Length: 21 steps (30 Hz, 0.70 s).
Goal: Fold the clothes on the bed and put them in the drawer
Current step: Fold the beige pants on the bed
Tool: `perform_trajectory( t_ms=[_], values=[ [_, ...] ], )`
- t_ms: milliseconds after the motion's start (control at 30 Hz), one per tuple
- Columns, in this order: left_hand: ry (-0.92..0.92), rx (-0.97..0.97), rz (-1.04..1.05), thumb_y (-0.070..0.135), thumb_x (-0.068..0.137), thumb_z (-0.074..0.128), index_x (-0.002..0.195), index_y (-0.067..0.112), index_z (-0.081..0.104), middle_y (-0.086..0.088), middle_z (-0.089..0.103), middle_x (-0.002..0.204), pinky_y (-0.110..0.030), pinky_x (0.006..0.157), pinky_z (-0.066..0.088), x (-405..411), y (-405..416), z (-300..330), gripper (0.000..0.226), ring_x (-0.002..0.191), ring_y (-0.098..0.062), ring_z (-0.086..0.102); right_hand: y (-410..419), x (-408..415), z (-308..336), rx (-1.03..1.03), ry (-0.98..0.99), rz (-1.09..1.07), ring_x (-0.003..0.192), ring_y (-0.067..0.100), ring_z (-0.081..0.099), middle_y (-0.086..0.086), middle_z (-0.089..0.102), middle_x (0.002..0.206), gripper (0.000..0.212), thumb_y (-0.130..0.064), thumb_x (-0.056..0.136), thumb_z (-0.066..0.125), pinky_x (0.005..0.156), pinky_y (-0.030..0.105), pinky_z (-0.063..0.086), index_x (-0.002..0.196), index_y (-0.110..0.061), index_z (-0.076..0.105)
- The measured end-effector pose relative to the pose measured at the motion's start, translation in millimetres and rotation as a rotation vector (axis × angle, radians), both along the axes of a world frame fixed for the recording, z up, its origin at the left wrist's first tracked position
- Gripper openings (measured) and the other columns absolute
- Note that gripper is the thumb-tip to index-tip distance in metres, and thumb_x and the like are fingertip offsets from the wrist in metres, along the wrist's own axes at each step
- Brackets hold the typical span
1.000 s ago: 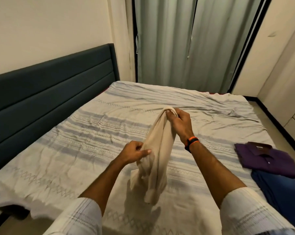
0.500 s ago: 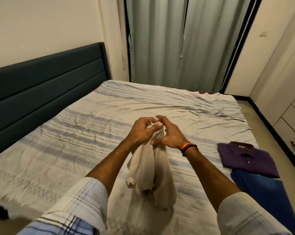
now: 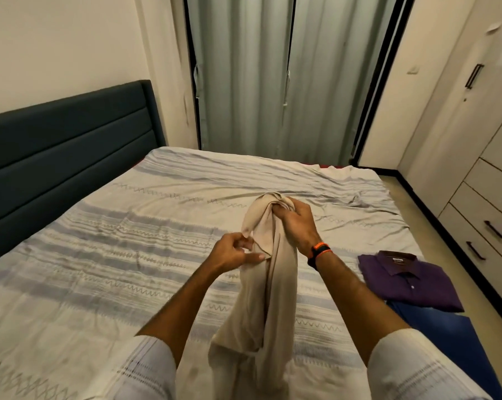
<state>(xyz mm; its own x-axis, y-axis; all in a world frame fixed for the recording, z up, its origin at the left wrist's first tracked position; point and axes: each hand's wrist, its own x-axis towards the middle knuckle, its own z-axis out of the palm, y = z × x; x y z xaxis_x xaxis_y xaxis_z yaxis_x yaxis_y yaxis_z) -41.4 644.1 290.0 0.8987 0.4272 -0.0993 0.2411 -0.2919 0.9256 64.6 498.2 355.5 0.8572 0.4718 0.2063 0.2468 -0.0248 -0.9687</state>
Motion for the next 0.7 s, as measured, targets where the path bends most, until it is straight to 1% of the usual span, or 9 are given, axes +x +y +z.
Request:
perform_trajectory(
  t_ms=[100,233,333,400,433,500,567,633,700],
  values=[
    [-0.127,-0.105,-0.058,0.033,0.069,0.083,0.078,0.015,0.068,0.001,0.068,0.073,-0.037,0.076,0.053,18,14,-13,0.024,0.074,-0.015,0.063,10,12,10,0.092,0.12,-0.053,0.087,0.019,0.065,0.005,0.073,0.093,0.01,-0.023,0.094,0.063,0.087,0.047,0.054,0.088,-0.022,0.071],
    [-0.278,-0.117,0.072,0.026,0.096,0.061,0.084,0.013,0.059,0.002,0.063,0.076,-0.031,0.072,0.045,46,27,-2,0.017,0.073,-0.013,0.057,12,34,7,0.031,0.168,-0.225,0.093,0.019,0.068,-0.002,0.074,0.092,0.023,-0.043,0.094,0.061,0.088,0.043,0.054,0.088,-0.024,0.072],
    [-0.335,-0.064,0.145,0.031,0.1,0.053,0.088,0.015,0.057,0.003,0.061,0.076,-0.033,0.067,0.045,68,36,7,0.02,0.068,-0.012,0.055,0,43,-5,-0.183,0.082,-0.355,0.092,0.024,0.067,0.001,0.073,0.088,0.034,-0.049,0.092,0.062,0.083,0.04,0.053,0.086,-0.016,0.071],
    [-0.345,-0.031,0.117,0.03,0.1,0.053,0.09,0.014,0.057,0.005,0.059,0.073,-0.03,0.065,0.043,80,38,10,0.019,0.063,-0.009,0.052,-6,48,-18,-0.385,-0.023,-0.407,0.09,0.024,0.064,0.004,0.071,0.092,0.037,-0.045,0.087,0.07,0.077,0.035,0.05,0.095,-0.009,0.068],
    [-0.353,-0.018,0.094,0.03,0.099,0.055,0.091,0.013,0.059,0.006,0.06,0.074,-0.03,0.066,0.043,83,37,12,0.019,0.064,-0.008,0.053,-9,48,-22,-0.466,-0.072,-0.419,0.09,0.022,0.061,0.003,0.068,0.097,0.039,-0.041,0.082,0.076,0.077,0.032,0.048,0.102,-0.009,0.065],
    [-0.355,-0.013,0.023,0.031,0.097,0.06,0.09,0.011,0.063,0.005,0.065,0.076,-0.029,0.068,0.045,90,35,16,0.021,0.067,-0.008,0.058,-8,47,-26,-0.5,-0.179,-0.37,0.097,0.018,0.056,0.0,0.059,0.109,0.055,-0.031,0.072,0.084,0.084,0.03,0.047,0.118,-0.015,0.058],
    [-0.326,0.0,-0.075,0.033,0.093,0.065,0.088,0.012,0.066,0.008,0.068,0.073,-0.027,0.067,0.047,98,31,19,0.021,0.065,-0.003,0.061,-4,48,-25,-0.486,-0.344,-0.213,0.108,0.015,0.053,-0.001,0.056,0.12,0.064,-0.021,0.068,0.083,0.093,0.028,0.045,0.126,-0.019,0.055],
    [-0.296,-0.005,-0.166,0.035,0.089,0.069,0.086,0.015,0.068,0.006,0.072,0.074,-0.026,0.07,0.051,103,25,25,0.021,0.069,-0.003,0.067,0,50,-19,-0.505,-0.415,-0.048,0.11,0.012,0.056,-0.002,0.063,0.119,0.056,-0.012,0.071,0.076,0.093,0.025,0.047,0.123,-0.02,0.06],
    [-0.318,-0.052,-0.203,0.032,0.088,0.072,0.087,0.012,0.068,-0.002,0.075,0.08,-0.028,0.071,0.053,104,20,33,0.02,0.075,-0.011,0.071,1,53,-12,-0.538,-0.366,0.012,0.095,0.013,0.065,-0.002,0.072,0.099,0.038,-0.01,0.073,0.071,0.081,0.024,0.054,0.11,-0.02,0.068]
  ],
)
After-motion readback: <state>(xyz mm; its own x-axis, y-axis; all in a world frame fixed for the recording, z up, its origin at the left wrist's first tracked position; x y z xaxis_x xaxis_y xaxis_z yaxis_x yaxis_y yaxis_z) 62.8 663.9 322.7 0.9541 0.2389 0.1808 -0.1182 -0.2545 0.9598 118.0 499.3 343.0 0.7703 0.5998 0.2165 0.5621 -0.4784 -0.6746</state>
